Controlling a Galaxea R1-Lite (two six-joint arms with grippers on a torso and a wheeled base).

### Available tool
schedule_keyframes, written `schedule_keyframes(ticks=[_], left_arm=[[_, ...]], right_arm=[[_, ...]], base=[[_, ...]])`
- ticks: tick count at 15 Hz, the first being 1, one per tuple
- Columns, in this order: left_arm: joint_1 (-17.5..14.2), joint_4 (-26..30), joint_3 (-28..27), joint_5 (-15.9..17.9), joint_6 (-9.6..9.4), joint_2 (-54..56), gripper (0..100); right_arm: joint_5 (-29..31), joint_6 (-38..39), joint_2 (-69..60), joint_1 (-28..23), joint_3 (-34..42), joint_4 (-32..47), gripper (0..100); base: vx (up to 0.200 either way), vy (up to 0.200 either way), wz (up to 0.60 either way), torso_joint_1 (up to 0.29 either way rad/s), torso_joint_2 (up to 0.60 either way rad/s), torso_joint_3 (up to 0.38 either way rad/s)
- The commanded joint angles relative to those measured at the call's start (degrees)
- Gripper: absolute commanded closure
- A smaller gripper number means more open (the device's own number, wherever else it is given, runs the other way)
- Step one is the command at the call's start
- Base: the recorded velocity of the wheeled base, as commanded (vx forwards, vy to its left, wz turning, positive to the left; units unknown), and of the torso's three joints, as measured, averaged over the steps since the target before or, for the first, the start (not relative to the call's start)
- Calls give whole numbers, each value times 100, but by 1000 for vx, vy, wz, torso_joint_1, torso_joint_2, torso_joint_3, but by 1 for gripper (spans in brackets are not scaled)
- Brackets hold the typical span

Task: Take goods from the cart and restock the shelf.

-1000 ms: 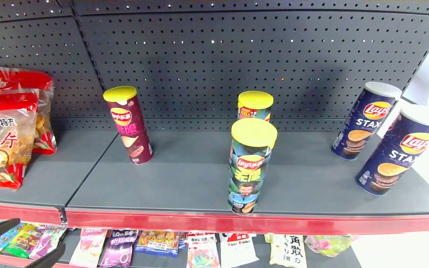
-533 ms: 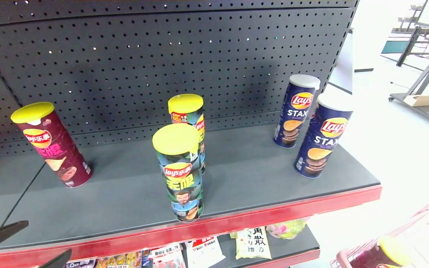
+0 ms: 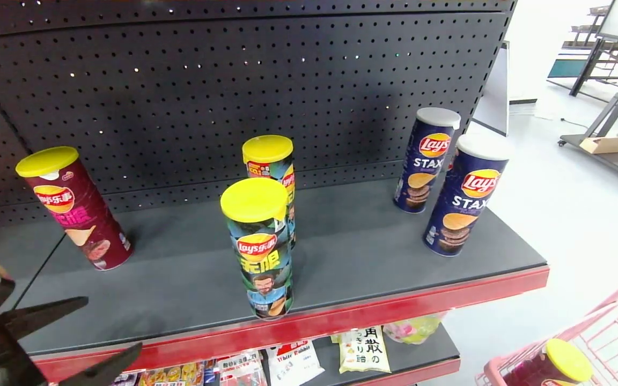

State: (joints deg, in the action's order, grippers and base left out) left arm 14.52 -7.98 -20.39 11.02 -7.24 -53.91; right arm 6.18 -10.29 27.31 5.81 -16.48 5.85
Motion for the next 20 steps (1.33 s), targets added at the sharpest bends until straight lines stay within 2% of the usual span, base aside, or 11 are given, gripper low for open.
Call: schedule_keyframes(ticks=[1, 2, 4, 6, 10, 15, 18, 20], left_arm=[[227, -775, -123, -531, 91, -1298, 0], [447, -968, -140, -750, 144, -1561, 0], [948, -1144, -237, -1304, 469, -1983, 0], [1229, -1144, -237, -1603, 777, -2159, 0], [1299, -1223, -272, -1788, 812, -2607, 0], [1501, -1961, -360, -1963, 812, -3319, 0], [1668, -1996, -562, -1999, 838, -3557, 0], [1668, -1996, -694, -1999, 838, -3671, 0]], right_arm=[[-12, 1, 47, 7, 13, 4, 0], [-20, 1, 55, 7, 13, 4, 0], [-20, 9, 73, 7, 13, 4, 0], [-29, 9, 135, 7, -4, -5, 0], [-29, 18, 161, 7, 5, 4, 0], [-29, 27, 214, 16, -13, 4, 0], [-29, 36, 214, 7, -13, 4, 0], [-29, 36, 214, 7, -13, 4, 0]], base=[[0, 0, 0, 0, 0, 0], [0, 0, 0, 0, 0, 0], [0, 0, 0, 0, 0, 0], [0, 0, 0, 0, 0, 0], [0, 0, 0, 0, 0, 0], [0, 0, 0, 0, 0, 0], [0, 0, 0, 0, 0, 0], [0, 0, 0, 0, 0, 0]])
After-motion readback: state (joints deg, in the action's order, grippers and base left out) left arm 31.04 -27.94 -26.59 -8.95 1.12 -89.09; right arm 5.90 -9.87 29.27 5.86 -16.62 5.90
